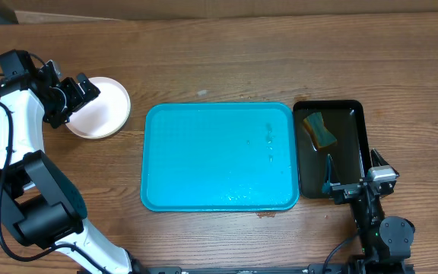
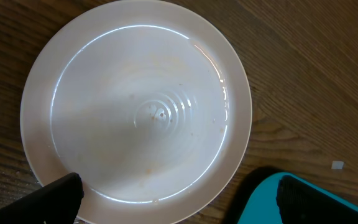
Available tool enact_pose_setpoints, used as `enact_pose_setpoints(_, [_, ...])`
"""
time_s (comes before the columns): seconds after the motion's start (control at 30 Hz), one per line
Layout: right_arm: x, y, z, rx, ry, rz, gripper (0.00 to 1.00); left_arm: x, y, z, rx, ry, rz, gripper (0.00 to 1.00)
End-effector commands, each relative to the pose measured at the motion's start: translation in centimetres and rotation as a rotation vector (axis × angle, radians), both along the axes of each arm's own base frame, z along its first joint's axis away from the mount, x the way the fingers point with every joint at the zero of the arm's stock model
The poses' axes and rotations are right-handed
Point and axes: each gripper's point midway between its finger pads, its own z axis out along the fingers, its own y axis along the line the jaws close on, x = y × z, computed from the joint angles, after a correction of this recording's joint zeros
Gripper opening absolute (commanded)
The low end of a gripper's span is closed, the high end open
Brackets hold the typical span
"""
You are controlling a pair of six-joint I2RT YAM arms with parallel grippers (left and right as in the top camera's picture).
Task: Clean dirty plates on tray and stack at the side
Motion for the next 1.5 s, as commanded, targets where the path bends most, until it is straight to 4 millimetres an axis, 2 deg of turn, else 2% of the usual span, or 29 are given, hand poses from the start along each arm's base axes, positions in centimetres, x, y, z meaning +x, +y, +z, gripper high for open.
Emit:
enact_pose_setpoints(0.0, [0.0,-0.1,-0.2,0.008,-0.003,-0.005,1.00,-0.1,0.1,-0.3,0.011,0.003,-0.016,1.00])
enact_pose_setpoints(0.53, [0.0,0.0,-0.2,0.008,-0.003,-0.005,1.00,-0.1,0.1,-0.4,0.048,0.018,-0.017,1.00])
enact_pose_setpoints(0.6, [0.0,-0.1,-0.2,0.008,-0.003,-0.005,1.00,0.1,-0.3,1.0,0.084,-0.005,-0.026,1.00])
enact_pose_setpoints(0.7, [0.0,0.0,-0.2,0.008,-0.003,-0.005,1.00,0.5,-2.2,4.7,0.178,-0.063,-0.059,1.00])
enact_pose_setpoints(0.87, [0.0,-0.1,-0.2,0.008,-0.003,-0.005,1.00,0.3,-8.2,12.8,0.260,-0.248,-0.167,1.00])
enact_pose_setpoints(0.93, [0.0,-0.1,-0.2,0.008,-0.003,-0.005,1.00,-0.4,-10.5,15.9,0.274,-0.325,-0.207,1.00])
enact_pose_setpoints(1.0, [0.0,-0.1,-0.2,0.008,-0.003,-0.005,1.00,-1.5,-11.9,19.0,0.288,-0.403,-0.228,1.00])
enact_pose_setpoints(1.07, [0.0,0.0,-0.2,0.008,-0.003,-0.005,1.00,-3.0,-12.5,22.0,0.304,-0.478,-0.228,1.00])
enact_pose_setpoints(1.2, [0.0,0.0,-0.2,0.008,-0.003,-0.005,1.00,-6.0,-12.8,26.7,0.335,-0.601,-0.212,1.00])
enact_pose_setpoints(1.3, [0.0,0.0,-0.2,0.008,-0.003,-0.005,1.00,-8.8,-13.1,29.1,0.354,-0.675,-0.202,1.00])
enact_pose_setpoints(1.33, [0.0,-0.1,-0.2,0.008,-0.003,-0.005,1.00,-9.5,-13.2,29.3,0.357,-0.686,-0.200,1.00])
enact_pose_setpoints(1.4, [0.0,-0.1,-0.2,0.008,-0.003,-0.005,1.00,-11.3,-13.4,29.1,0.359,-0.702,-0.199,1.00])
enact_pose_setpoints(1.47, [0.0,0.0,-0.2,0.008,-0.003,-0.005,1.00,-12.9,-13.6,27.8,0.357,-0.694,-0.200,1.00])
